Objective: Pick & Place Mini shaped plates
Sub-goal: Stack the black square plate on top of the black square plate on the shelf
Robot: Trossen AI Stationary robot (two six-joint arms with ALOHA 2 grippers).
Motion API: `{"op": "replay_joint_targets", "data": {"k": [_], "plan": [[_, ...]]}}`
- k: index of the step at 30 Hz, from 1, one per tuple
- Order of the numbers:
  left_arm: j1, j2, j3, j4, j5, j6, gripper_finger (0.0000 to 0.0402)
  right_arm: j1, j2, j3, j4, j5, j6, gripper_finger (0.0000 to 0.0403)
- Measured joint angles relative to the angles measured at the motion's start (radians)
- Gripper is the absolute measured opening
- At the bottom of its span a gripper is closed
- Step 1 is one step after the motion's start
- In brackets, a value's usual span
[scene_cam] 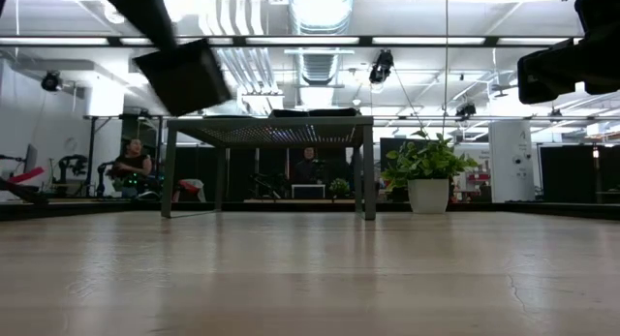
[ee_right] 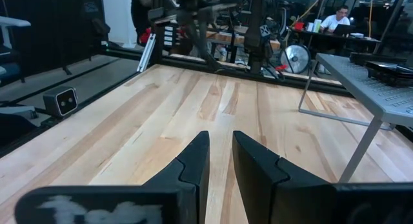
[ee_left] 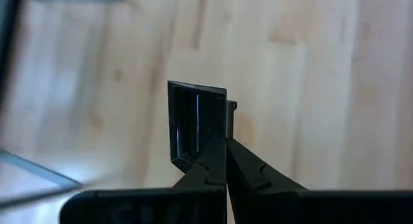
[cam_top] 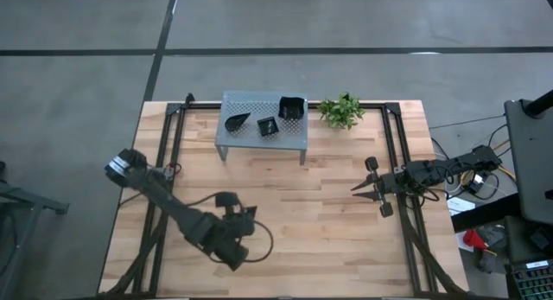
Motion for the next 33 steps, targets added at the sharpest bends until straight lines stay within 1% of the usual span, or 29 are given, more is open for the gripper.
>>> {"op": "replay_joint_targets", "data": {"k": [6,10,13,19,24,29,33], "plan": [[0.091,0.0,0.066,-0.003,-0.116,0.198,0.0,0.0,0.0,0.0,0.0,0.0,0.0,0.0063],[0.152,0.0,0.114,-0.002,-0.263,0.294,0.0,0.0,0.0,0.0,0.0,0.0,0.0,0.0063],[0.213,0.0,0.14,-0.004,-0.357,0.328,0.0,0.0,0.0,0.0,0.0,0.0,0.0,0.0063],[0.357,0.0,0.171,-0.004,-0.36,0.337,0.0,0.0,0.0,0.0,0.0,0.0,0.0,0.0063],[0.451,0.0,0.177,0.002,-0.318,0.376,0.0,0.0,0.0,0.0,0.0,0.0,0.0,0.0063],[0.53,0.0,0.177,0.072,-0.278,0.458,0.0,0.0,0.0,0.0,0.0,0.0,0.0,0.0063],[0.603,0.0,0.177,0.099,-0.265,0.442,0.0,0.0,0.0,0.0,0.0,0.0,0.0,0.0063]]}}
